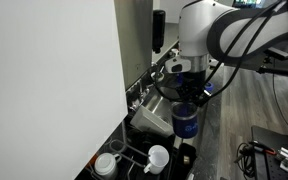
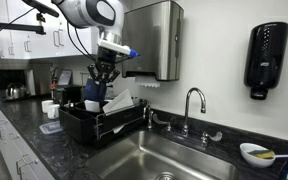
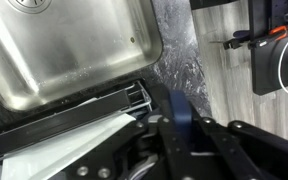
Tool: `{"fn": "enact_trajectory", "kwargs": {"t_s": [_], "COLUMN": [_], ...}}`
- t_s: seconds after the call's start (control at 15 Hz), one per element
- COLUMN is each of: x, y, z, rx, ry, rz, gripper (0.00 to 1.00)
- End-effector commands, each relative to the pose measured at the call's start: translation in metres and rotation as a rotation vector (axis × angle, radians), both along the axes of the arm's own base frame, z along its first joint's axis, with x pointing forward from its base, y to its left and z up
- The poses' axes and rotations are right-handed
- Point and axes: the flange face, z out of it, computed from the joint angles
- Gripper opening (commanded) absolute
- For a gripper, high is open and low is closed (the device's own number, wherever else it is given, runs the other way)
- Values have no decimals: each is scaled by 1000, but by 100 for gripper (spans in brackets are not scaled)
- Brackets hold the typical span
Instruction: Pick the cups from the sink and put them in the rack
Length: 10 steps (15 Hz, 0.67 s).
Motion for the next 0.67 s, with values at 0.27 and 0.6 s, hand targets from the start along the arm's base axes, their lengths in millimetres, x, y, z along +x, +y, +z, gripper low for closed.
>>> {"fn": "enact_trajectory", "kwargs": {"t_s": [0.27,0.6], "x": [23,26], "y": [3,3], "z": [-14,-26], "rx": [124,121], "ry": [-35,-63], "rz": [-119,-124], "gripper": [4,16]}}
